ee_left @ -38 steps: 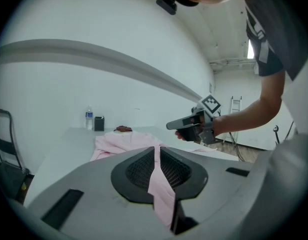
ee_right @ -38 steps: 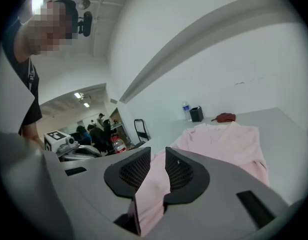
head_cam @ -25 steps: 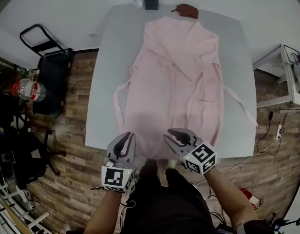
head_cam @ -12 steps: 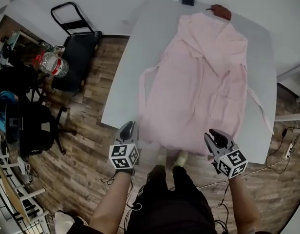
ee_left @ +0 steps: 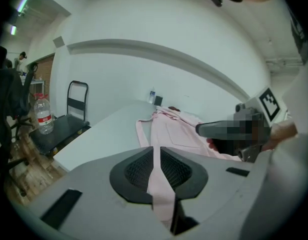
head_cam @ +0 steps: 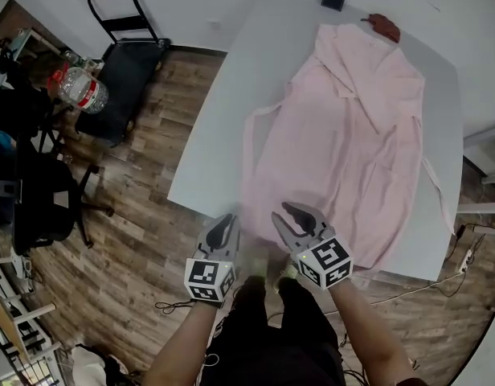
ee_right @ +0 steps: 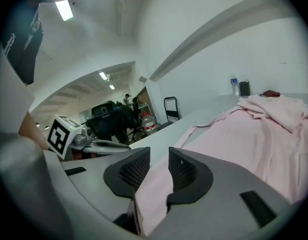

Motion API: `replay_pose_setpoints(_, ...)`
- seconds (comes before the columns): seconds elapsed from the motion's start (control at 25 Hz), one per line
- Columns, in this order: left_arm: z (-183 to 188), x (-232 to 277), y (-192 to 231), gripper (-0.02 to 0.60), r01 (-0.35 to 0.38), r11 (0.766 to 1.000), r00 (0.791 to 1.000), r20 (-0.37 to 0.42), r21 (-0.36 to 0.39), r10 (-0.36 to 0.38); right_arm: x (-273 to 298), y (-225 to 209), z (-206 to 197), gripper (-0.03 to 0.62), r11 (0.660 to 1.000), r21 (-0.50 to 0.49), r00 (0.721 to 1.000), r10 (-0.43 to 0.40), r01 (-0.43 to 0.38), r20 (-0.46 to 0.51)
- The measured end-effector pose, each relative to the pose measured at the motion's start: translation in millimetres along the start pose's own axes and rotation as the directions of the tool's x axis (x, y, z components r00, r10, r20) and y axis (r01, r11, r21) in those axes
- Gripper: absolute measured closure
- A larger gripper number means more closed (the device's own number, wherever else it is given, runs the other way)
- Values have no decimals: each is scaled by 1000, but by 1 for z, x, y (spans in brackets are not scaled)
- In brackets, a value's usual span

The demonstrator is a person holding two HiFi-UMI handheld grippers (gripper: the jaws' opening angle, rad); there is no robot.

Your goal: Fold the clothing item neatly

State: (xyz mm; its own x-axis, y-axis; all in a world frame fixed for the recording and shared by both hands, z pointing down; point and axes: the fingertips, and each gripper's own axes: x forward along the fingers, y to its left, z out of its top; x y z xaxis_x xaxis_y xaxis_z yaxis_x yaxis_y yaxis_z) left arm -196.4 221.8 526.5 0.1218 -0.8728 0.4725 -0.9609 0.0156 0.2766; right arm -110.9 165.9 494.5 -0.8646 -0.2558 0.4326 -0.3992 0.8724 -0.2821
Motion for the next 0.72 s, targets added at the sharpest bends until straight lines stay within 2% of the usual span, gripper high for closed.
replay_pose_setpoints(0.08,-1,-1,-3,543,18,1000,1000,8,-11,-18,6,-1,-5,497,1000,4,1000,-13,13,-12)
replay_pose_setpoints(0.28,-25,-13,10,537,60,998,998,-7,-33,-61,4,4,-38,496,999,-34,993,-30,26,-116)
replay_pose_setpoints(0.4,-44,-18,12,494,119,993,992,-38,-15,-120,3,2,-46,496,997,-75,987,-41,30,-153)
replay_pose_setpoints(0.56,-67,-25,14,477,144,990,986,-86,1,-144,43,12,-41,489,988,-157,983,-38,9,-181)
replay_pose_setpoints(0.72,-62,-23,6,477,164,986,985,-50,-5,-164,93,0,-36,453,988,-143,976,-79,50,-204)
